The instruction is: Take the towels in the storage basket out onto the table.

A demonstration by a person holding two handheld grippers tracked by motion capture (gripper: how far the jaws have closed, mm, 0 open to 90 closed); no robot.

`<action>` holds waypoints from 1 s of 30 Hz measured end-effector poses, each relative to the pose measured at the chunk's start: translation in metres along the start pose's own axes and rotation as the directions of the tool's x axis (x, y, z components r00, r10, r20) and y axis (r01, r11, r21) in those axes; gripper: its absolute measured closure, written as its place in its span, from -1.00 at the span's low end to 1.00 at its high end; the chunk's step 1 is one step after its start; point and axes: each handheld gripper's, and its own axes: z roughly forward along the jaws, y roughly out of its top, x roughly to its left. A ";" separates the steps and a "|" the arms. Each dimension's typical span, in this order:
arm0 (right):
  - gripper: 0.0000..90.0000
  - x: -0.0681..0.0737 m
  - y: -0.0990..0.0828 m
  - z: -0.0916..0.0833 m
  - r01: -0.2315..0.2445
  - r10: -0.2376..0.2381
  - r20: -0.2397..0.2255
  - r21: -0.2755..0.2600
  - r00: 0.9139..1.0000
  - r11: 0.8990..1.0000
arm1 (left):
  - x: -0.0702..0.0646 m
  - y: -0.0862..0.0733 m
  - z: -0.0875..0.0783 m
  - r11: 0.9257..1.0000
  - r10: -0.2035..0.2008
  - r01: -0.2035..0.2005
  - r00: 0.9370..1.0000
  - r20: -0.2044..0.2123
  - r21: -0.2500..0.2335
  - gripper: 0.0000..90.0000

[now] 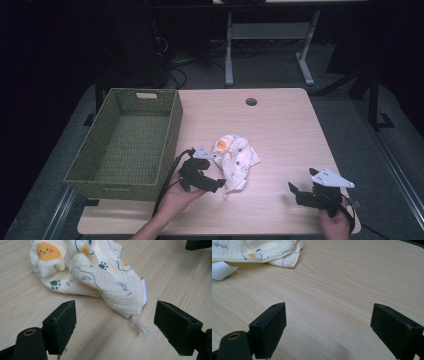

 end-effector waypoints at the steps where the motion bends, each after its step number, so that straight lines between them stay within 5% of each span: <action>1: -0.72 0.000 0.000 0.000 0.002 -0.002 0.000 0.001 1.000 1.000 | 0.000 -0.002 -0.001 1.000 0.001 -0.001 1.000 -0.003 -0.005 -0.61; 17: -0.72 0.003 0.000 0.002 0.006 -0.006 -0.001 0.009 1.000 1.000 | -0.003 -0.025 -0.016 1.000 0.018 -0.018 1.000 -0.019 -0.007 -0.61; 24: -0.72 0.003 0.000 0.002 0.000 0.000 0.000 0.005 1.000 1.000 | -0.005 -0.038 -0.018 1.000 -0.005 0.004 1.000 -0.024 -0.021 -0.61; 30: -0.72 0.003 0.001 0.002 0.012 -0.012 -0.002 0.003 1.000 1.000 | -0.010 -0.038 -0.017 0.999 -0.017 0.018 1.000 0.016 -0.039 -0.61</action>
